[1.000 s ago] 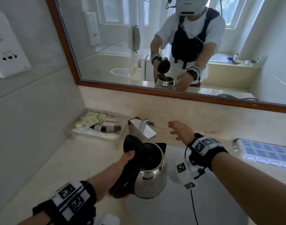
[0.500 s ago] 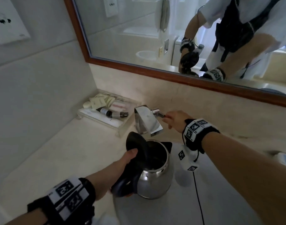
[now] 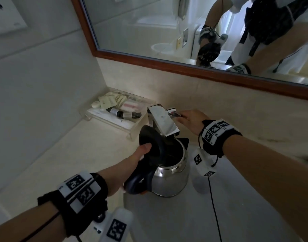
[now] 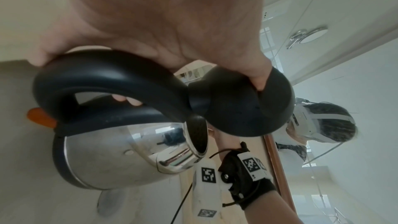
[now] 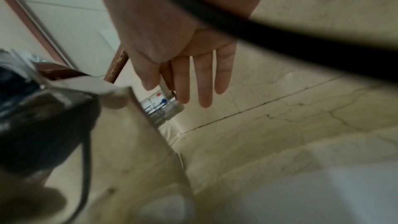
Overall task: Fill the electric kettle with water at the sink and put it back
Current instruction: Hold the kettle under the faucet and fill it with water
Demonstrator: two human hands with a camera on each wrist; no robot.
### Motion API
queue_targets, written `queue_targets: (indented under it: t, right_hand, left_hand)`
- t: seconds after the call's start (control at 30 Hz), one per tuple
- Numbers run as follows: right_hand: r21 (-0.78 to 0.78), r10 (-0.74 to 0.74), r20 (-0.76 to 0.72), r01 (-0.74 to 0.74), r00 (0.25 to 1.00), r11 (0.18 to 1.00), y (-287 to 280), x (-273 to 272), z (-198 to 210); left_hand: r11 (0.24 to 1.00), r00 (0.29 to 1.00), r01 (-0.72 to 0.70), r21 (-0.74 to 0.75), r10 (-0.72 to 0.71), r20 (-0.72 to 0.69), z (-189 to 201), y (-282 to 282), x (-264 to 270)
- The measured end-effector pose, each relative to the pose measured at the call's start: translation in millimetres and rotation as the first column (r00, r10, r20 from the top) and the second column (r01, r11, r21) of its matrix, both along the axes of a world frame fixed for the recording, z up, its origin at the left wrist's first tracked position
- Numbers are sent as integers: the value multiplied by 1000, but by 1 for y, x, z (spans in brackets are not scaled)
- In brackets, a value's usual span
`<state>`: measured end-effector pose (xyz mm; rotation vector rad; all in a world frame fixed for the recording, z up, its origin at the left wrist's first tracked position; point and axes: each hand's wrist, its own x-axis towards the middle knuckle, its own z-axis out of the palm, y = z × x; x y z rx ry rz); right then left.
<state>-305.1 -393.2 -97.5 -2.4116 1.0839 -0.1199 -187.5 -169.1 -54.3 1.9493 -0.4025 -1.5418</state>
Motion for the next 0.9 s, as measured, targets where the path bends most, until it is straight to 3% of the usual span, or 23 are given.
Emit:
queue_targets:
  t: [0.47, 0.9]
  right_hand:
    - [102, -15, 138, 0, 990, 995, -13, 0, -11]
    - [156, -70, 211, 37, 975, 987, -25, -1, -19]
  left_hand:
    - [994, 993, 98, 39, -100, 65, 3, -19, 10]
    - [994, 996, 71, 87, -74, 42, 6, -32, 15]
